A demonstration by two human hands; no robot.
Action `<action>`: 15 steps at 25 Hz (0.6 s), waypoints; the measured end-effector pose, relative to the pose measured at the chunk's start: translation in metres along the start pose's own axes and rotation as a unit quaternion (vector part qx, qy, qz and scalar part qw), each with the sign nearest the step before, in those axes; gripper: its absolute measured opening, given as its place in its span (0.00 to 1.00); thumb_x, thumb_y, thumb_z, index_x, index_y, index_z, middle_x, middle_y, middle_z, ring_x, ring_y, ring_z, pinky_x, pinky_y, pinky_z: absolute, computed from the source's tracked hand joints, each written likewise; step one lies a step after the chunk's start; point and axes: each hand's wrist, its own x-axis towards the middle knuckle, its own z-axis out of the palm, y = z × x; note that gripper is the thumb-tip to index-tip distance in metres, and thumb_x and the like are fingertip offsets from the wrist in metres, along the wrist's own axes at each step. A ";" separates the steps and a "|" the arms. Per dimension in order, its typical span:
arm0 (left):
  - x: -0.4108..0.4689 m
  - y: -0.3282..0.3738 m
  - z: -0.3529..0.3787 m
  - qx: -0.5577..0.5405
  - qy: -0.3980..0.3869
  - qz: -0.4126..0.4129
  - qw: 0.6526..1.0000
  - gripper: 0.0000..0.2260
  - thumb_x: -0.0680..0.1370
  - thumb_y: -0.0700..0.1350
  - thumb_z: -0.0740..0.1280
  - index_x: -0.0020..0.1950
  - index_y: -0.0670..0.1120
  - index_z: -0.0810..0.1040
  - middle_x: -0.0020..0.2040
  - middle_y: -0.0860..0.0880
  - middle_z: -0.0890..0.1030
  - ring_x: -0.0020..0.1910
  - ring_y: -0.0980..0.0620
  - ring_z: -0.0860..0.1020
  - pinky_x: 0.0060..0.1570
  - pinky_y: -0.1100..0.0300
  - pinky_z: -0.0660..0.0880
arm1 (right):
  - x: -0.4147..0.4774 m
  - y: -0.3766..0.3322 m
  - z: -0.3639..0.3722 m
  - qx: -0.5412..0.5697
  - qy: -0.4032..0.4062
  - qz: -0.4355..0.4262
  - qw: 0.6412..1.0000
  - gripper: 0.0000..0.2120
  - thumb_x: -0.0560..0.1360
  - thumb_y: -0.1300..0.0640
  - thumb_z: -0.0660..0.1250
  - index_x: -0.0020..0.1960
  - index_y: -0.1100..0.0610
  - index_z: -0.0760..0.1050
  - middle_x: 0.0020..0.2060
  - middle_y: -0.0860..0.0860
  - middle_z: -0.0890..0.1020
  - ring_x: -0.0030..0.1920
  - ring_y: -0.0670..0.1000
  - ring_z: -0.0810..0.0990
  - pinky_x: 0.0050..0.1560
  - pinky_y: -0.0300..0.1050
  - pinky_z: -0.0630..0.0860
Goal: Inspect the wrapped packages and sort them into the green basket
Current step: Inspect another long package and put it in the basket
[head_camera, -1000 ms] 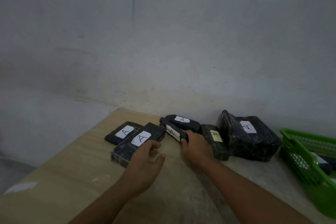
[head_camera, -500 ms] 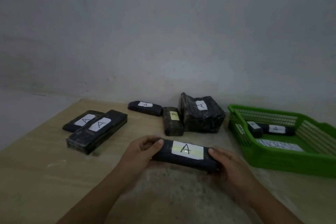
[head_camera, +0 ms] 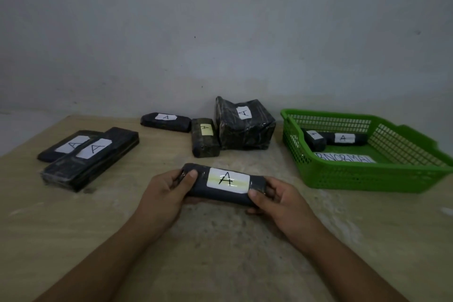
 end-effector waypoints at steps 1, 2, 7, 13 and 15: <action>-0.002 0.003 0.001 -0.012 0.009 0.003 1.000 0.13 0.78 0.51 0.63 0.55 0.46 0.81 0.45 0.49 0.86 0.41 0.56 0.84 0.41 0.62 0.79 | 0.000 0.000 0.001 -0.008 0.010 -0.002 1.000 0.13 0.76 0.65 0.67 0.60 0.60 0.77 0.53 0.54 0.85 0.51 0.51 0.84 0.43 0.43 0.83; -0.003 0.005 0.001 -0.045 0.005 -0.001 0.999 0.12 0.78 0.49 0.64 0.54 0.44 0.81 0.45 0.47 0.85 0.39 0.56 0.84 0.36 0.66 0.78 | 0.001 -0.001 0.002 -0.016 0.018 -0.004 1.000 0.13 0.76 0.65 0.67 0.60 0.59 0.77 0.52 0.53 0.86 0.50 0.51 0.85 0.41 0.42 0.82; 0.001 -0.003 -0.004 -0.156 -0.088 -0.033 0.983 0.22 0.69 0.50 0.68 0.60 0.44 0.77 0.55 0.45 0.84 0.51 0.48 0.84 0.44 0.57 0.83 | 0.006 0.002 0.001 -0.029 0.021 -0.007 0.999 0.12 0.77 0.63 0.67 0.60 0.56 0.78 0.51 0.51 0.86 0.49 0.51 0.85 0.40 0.42 0.80; -0.002 -0.001 -0.003 -0.072 -0.095 0.024 0.993 0.17 0.74 0.45 0.67 0.63 0.47 0.74 0.56 0.49 0.82 0.51 0.60 0.81 0.41 0.71 0.78 | 0.006 0.001 -0.003 0.049 -0.022 0.025 0.998 0.13 0.75 0.52 0.67 0.54 0.57 0.82 0.50 0.53 0.86 0.50 0.51 0.84 0.47 0.49 0.81; 0.000 -0.005 -0.002 -0.078 -0.100 0.028 0.992 0.19 0.73 0.46 0.68 0.64 0.47 0.74 0.57 0.49 0.82 0.52 0.57 0.82 0.43 0.68 0.79 | 0.007 0.005 -0.003 0.010 0.004 0.015 1.000 0.14 0.78 0.49 0.64 0.53 0.56 0.84 0.50 0.53 0.87 0.53 0.53 0.84 0.55 0.53 0.79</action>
